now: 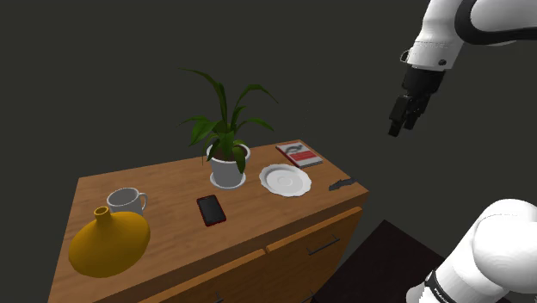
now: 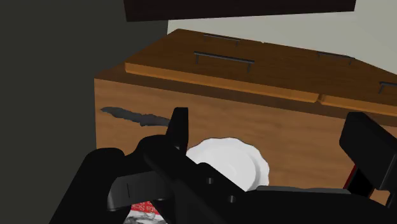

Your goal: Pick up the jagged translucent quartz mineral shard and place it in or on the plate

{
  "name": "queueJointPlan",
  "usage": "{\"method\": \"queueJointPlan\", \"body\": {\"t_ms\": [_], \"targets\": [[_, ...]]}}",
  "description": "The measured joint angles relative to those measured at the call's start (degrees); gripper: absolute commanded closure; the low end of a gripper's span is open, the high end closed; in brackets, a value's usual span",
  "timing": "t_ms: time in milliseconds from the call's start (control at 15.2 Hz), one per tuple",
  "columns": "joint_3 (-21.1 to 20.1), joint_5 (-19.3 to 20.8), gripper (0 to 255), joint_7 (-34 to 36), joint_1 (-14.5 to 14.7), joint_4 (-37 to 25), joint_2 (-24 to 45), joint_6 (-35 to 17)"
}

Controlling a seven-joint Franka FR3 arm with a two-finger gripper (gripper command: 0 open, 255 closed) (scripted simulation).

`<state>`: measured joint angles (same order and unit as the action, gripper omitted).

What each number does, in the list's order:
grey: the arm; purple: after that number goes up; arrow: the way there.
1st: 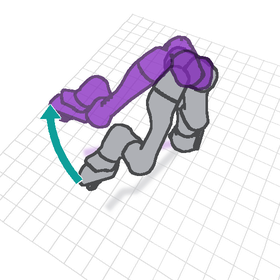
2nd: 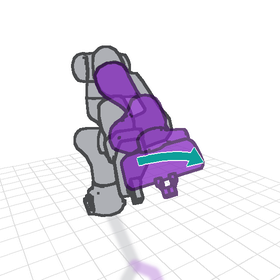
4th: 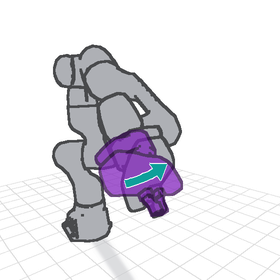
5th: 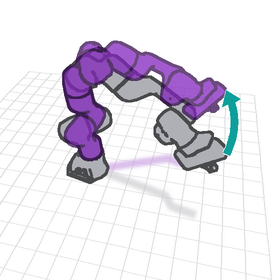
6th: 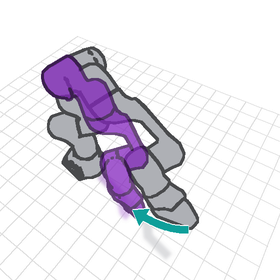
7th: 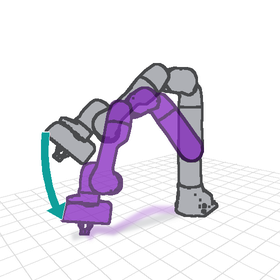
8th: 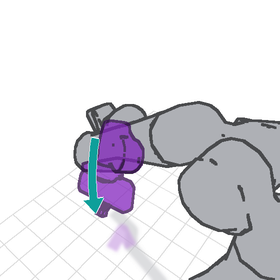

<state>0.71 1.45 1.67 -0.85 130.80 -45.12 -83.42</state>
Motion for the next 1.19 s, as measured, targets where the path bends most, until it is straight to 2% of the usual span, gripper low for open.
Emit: {"method": "queueJointPlan", "body": {"t_ms": [198, 528, 858, 1188], "targets": [[1.6, 1.1, 0, -3.0, 0.4, 1.8, -0.3, -1.3], [8.5, 5.6, 0, -15.7, 1.5, 6.5, 1.5, -7.0], [15.3, 9.6, 0, -28.3, 2.9, 9.9, 5.6, -14.0], [22.4, 12.3, 0, -41.2, 5.0, 9.6, 14.3, -21.8]]}}
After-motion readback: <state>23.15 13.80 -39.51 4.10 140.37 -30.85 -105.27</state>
